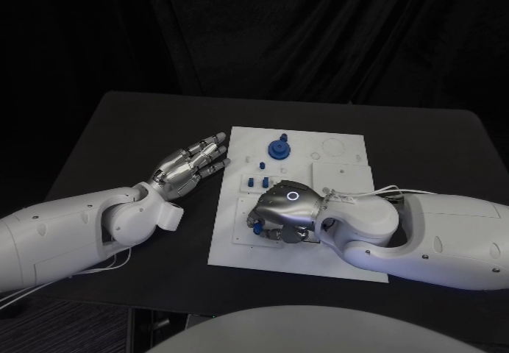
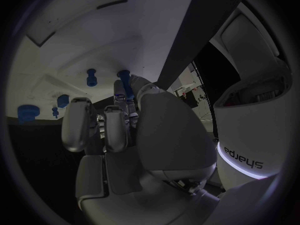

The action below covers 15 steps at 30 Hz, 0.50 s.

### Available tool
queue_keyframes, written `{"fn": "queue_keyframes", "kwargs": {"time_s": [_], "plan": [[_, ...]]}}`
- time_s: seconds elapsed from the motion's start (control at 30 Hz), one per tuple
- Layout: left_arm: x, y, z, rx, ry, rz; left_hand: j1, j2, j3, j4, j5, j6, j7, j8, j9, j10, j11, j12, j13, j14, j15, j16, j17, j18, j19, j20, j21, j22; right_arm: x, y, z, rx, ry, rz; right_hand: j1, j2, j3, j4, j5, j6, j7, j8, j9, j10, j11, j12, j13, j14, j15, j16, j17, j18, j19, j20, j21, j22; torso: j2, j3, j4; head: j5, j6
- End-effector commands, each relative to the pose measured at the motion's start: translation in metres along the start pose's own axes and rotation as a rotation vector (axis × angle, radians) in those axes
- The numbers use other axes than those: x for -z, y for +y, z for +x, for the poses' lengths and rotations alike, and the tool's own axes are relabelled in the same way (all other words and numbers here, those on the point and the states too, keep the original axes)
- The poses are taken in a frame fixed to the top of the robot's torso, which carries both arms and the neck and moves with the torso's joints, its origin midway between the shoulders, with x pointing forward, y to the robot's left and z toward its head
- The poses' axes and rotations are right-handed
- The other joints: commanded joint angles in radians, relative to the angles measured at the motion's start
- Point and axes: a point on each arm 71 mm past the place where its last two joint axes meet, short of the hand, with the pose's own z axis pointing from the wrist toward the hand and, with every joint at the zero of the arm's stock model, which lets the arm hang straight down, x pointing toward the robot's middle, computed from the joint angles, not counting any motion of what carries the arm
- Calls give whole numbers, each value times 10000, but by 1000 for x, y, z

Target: Assemble the parts on the task board

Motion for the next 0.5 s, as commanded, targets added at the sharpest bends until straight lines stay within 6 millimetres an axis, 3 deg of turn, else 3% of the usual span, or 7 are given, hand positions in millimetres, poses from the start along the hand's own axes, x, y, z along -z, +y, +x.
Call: {"fn": "queue_keyframes", "kwargs": {"time_s": [0.03,0.1,0.13,0.37,0.5], "plan": [[0,1,2,143,134,64,51,44,-3,-66,70,-7,74,54,11,13,45,32,6,-25,57,-26,-16,-1,13,48,15,-14,0,-1,2,37,23,108,-88,-95,2,87,-100,-333,-54,-222,-128,-334,121,-148,-21,156,150,-71,-92,-20,-121,42,-134,1709,0,-5,1,11,2],[0,1,2,146,127,57,51,44,-3,-66,70,-7,74,54,11,13,45,32,6,-25,57,-26,-16,-1,13,48,15,-14,0,-1,3,32,3,123,-158,-152,-38,133,-262,-617,-107,-387,-213,-612,211,-222,-15,122,237,-98,-130,-6,-163,116,-216,1690,-4,-5,0,15,2],[0,1,1,148,124,53,51,44,-3,-66,70,-7,74,54,11,13,45,32,6,-25,57,-26,-16,-1,13,48,15,-14,0,-1,3,29,-10,131,-225,-197,-114,167,-433,-1028,-220,-466,-324,-928,267,-287,-6,52,267,-177,-246,33,-253,168,-403,1640,-5,-5,0,15,2],[1,2,0,135,68,36,51,56,6,-72,77,-18,74,52,10,7,43,28,5,-27,56,-27,-17,-2,11,46,14,-19,3,-3,1,-21,-234,195,-334,-163,-818,262,-983,-2266,-564,-423,-754,-2342,393,-136,213,-172,163,-376,-531,141,-517,125,-950,1508,-5,-9,0,11,2],[3,2,-1,119,21,48,51,58,7,-72,78,-16,74,53,11,6,43,28,5,-26,56,-26,-16,-2,11,46,14,-19,12,-6,-4,-108,-752,250,-216,-228,-1279,547,-1152,-2713,-771,-432,-1022,-2980,394,202,384,-179,130,-367,-524,132,-495,100,-966,1520,-5,-10,6,-26,2]]}}
